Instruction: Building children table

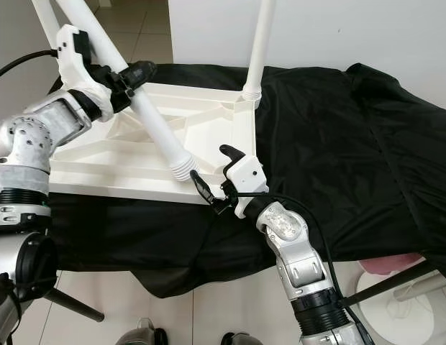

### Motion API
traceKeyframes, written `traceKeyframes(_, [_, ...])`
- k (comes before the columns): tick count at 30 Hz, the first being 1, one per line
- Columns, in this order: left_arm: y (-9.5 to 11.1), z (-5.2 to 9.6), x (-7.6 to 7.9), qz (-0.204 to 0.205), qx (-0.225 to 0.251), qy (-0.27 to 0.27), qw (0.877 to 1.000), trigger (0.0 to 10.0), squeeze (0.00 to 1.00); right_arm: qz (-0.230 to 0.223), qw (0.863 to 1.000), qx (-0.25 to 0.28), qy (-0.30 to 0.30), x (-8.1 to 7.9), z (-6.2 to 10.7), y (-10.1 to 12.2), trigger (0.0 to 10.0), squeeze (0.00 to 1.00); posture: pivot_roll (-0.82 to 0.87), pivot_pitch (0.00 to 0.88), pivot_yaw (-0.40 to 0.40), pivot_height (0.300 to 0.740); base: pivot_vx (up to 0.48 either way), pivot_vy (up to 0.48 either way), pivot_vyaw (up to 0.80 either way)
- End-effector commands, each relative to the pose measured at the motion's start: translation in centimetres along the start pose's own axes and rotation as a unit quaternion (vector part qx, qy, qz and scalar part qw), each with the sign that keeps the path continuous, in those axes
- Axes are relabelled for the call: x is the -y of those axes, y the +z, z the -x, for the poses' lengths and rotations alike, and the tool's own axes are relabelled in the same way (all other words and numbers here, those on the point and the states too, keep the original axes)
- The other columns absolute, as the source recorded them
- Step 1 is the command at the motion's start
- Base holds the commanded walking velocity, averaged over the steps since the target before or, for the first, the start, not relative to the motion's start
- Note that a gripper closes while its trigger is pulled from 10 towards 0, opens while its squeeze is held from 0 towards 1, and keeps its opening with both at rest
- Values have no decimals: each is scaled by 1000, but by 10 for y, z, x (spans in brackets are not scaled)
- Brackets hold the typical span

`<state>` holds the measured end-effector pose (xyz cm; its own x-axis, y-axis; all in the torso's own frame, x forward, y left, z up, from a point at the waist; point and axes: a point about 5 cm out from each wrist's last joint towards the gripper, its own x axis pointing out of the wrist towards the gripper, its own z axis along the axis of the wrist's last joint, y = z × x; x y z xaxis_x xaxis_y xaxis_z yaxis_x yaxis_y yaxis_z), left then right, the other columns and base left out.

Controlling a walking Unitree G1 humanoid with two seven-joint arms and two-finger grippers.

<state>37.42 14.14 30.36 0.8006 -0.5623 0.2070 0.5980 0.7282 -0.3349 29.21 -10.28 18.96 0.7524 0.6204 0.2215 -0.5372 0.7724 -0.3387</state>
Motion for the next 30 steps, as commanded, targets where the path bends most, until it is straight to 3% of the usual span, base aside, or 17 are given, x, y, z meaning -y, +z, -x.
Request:
traceKeyframes(1, [2,-2,7,-27,9,-8,1000,10000,0,-1,1000,-9,-4,1,-3,-1,10000,0,-11,92,-18,740,0,0,0])
traceKeyframes(9, [0,-9,24,-55,23,-23,998,10000,0,-12,1000,-16,-8,2,-9,1,10000,0,-10,97,-27,740,0,0,0])
traceKeyframes(19, [-16,-20,61,-74,32,-53,995,10000,0,6,999,-34,-3,5,-21,1,10000,0,-5,93,-40,740,0,0,0])
traceKeyframes(30, [-24,-24,82,-83,33,-75,993,10000,0,30,999,-45,-1,11,-31,3,10000,0,5,88,-52,740,0,0,0])
